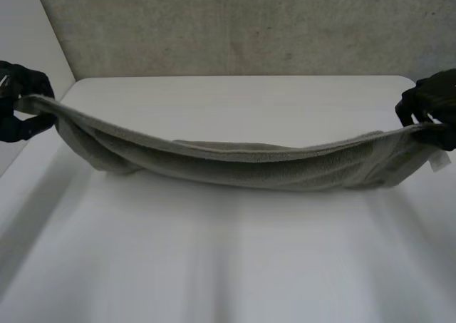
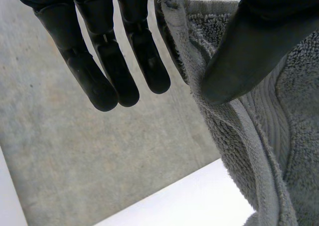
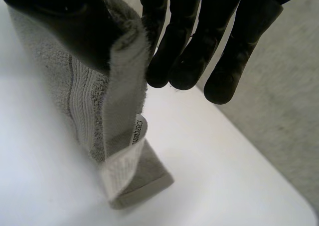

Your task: Fold the towel.

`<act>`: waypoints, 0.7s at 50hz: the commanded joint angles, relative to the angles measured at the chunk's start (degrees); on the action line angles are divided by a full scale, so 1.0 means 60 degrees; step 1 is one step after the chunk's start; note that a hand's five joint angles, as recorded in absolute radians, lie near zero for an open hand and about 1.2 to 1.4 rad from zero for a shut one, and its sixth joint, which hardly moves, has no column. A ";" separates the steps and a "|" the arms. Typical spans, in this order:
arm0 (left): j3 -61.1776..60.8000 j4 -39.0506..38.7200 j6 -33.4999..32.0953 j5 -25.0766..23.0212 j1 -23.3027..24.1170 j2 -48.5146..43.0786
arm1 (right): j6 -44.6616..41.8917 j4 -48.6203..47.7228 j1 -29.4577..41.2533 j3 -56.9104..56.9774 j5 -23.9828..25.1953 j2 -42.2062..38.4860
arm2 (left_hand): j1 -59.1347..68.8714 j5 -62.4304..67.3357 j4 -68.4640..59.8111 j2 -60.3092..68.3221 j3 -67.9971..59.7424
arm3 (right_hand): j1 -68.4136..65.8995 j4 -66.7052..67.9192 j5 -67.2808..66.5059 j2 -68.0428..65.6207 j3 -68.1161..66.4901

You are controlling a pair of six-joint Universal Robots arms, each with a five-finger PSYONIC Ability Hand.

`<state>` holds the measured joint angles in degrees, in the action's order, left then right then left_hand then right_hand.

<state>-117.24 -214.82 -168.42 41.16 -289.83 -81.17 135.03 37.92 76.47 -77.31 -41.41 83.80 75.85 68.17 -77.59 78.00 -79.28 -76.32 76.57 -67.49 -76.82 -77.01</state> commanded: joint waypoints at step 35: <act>0.7924 0.4574 -0.4479 0.5079 0.3597 -0.8738 | 0.1664 -0.2438 0.3734 0.4856 -0.6251 -0.6919 | 0.0692 0.0305 -0.0401 0.0333 -0.0120 | -0.0613 0.0572 -0.0419 -0.0529 -0.0498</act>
<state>-74.68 -187.22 -195.08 69.89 -269.56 -130.59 144.79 24.36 97.81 -51.62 -75.82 46.00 75.85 68.18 -77.59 78.00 -79.30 -76.33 76.57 -67.49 -76.82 -77.01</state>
